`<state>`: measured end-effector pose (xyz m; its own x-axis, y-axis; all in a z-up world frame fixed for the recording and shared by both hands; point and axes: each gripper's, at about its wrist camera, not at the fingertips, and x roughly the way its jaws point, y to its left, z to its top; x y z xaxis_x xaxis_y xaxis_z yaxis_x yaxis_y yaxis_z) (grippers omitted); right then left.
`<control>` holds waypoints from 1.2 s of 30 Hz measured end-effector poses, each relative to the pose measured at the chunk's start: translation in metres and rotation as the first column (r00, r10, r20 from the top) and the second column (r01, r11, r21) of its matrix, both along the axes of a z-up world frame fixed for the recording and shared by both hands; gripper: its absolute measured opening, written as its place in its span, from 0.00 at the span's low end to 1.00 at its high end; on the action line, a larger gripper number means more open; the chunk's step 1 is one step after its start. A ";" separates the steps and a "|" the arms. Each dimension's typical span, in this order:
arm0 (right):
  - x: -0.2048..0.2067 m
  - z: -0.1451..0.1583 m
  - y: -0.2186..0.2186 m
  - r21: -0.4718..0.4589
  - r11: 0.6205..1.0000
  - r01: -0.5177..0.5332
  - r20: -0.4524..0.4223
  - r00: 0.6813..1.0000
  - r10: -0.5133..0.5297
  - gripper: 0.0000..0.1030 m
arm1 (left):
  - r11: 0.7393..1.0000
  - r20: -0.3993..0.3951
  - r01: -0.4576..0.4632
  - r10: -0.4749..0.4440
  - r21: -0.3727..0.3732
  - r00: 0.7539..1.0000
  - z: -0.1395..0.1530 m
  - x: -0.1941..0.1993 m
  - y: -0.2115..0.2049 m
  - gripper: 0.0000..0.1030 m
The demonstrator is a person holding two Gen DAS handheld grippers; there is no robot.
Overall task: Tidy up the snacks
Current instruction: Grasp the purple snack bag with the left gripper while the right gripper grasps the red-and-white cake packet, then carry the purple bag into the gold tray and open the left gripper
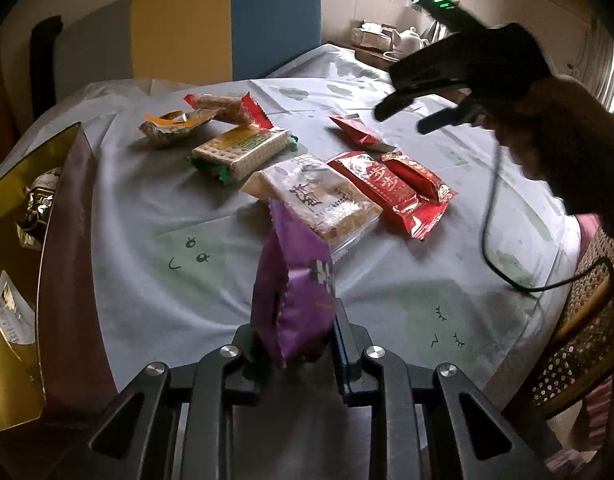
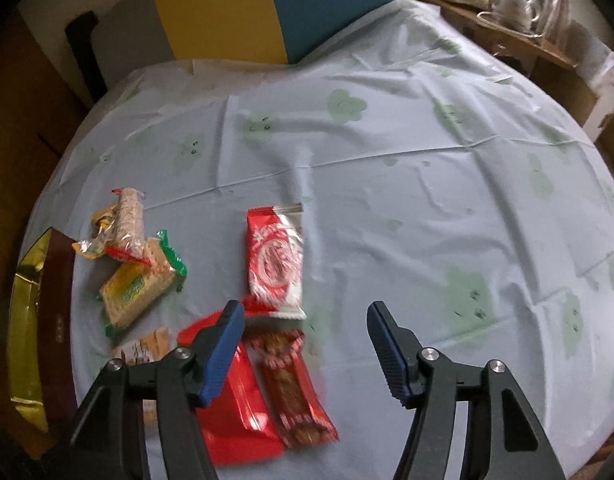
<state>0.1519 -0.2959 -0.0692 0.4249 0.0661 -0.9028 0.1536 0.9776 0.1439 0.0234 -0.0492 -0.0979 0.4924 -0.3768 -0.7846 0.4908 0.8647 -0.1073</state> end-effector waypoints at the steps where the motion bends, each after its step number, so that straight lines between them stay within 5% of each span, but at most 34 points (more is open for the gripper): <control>1: 0.008 -0.004 0.002 -0.004 1.000 0.003 -0.009 1.000 -0.003 0.63 | 1.000 0.002 0.000 0.000 -0.003 1.000 0.000 0.000 0.000 0.25; 8: 0.044 -0.032 0.011 0.017 1.000 0.004 -0.060 0.998 -0.003 0.62 | 1.000 0.020 0.004 -0.004 -0.004 1.000 0.000 -0.001 0.001 0.26; 9: 0.047 -0.037 0.015 -0.002 1.000 -0.016 -0.070 0.997 0.015 0.55 | 1.000 0.022 0.004 -0.004 -0.004 1.000 0.000 -0.001 0.001 0.26; 10: 0.049 -0.039 0.020 -0.053 0.998 -0.036 -0.079 0.996 0.032 0.37 | 1.000 0.021 0.004 -0.004 -0.005 1.000 0.000 0.000 0.001 0.26; 11: 0.049 -0.038 0.026 -0.116 0.991 -0.067 -0.075 0.995 0.058 0.33 | 1.000 0.021 0.004 -0.004 -0.006 1.000 0.000 0.000 0.001 0.26; 18: 0.028 -0.009 0.015 -0.212 0.972 -0.105 -0.025 0.995 0.102 0.32 | 1.000 0.030 0.003 -0.003 -0.006 1.000 -0.001 -0.001 0.001 0.26; 27: 0.012 -0.038 -0.024 -0.220 0.974 -0.051 -0.131 0.991 0.023 0.36 | 1.000 0.018 0.011 -0.011 0.027 1.000 0.004 0.001 -0.004 0.24; 36: 0.012 -0.043 -0.042 -0.217 0.974 -0.065 -0.121 0.992 0.039 0.36 | 0.992 0.065 -0.064 0.072 -0.112 0.995 0.060 0.005 0.027 0.24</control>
